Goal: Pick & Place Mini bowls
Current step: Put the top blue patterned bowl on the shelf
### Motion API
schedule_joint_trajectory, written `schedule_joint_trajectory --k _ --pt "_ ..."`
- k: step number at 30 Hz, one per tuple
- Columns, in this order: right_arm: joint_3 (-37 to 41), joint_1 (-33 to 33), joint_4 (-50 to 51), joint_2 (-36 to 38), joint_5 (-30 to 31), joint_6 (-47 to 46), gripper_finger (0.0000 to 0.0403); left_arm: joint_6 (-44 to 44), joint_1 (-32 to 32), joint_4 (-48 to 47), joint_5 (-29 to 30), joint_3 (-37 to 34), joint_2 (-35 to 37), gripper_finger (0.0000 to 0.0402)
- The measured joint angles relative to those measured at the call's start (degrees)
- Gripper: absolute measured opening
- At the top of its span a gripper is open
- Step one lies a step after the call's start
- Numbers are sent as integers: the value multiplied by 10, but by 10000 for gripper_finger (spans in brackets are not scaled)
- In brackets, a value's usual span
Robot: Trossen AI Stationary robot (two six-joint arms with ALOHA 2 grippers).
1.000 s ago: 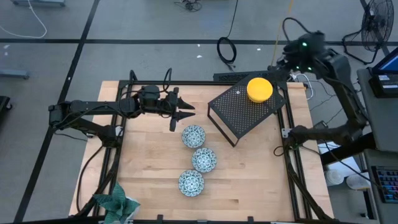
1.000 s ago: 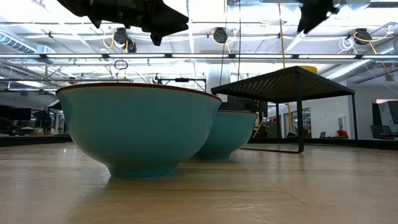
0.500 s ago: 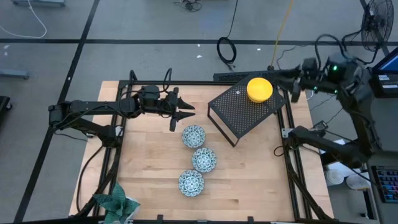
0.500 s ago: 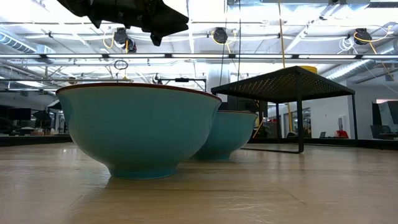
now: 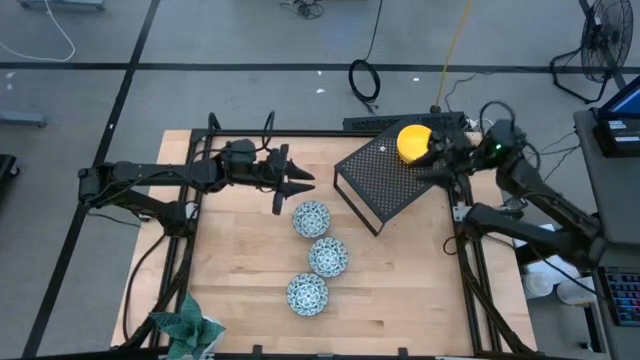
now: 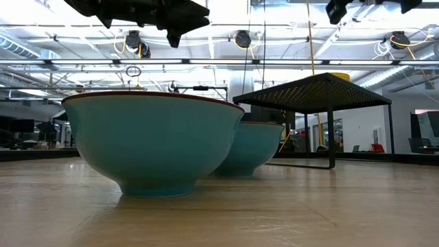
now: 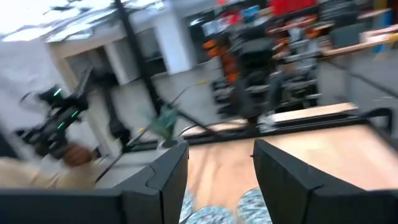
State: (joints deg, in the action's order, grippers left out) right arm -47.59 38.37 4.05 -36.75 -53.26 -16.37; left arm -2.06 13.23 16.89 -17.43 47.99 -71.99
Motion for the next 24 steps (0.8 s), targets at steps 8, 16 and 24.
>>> schedule_joint_trajectory --k 8,16,24 --pt "45 -230 -1 -12 96 109 171 22 -12 -2 0 0 0 124" --pt "86 -400 6 -17 278 219 171 24 -24 -24 0 0 0 124" --pt "93 -426 6 -17 415 285 171 -84 -32 -184 51 17 0 124"
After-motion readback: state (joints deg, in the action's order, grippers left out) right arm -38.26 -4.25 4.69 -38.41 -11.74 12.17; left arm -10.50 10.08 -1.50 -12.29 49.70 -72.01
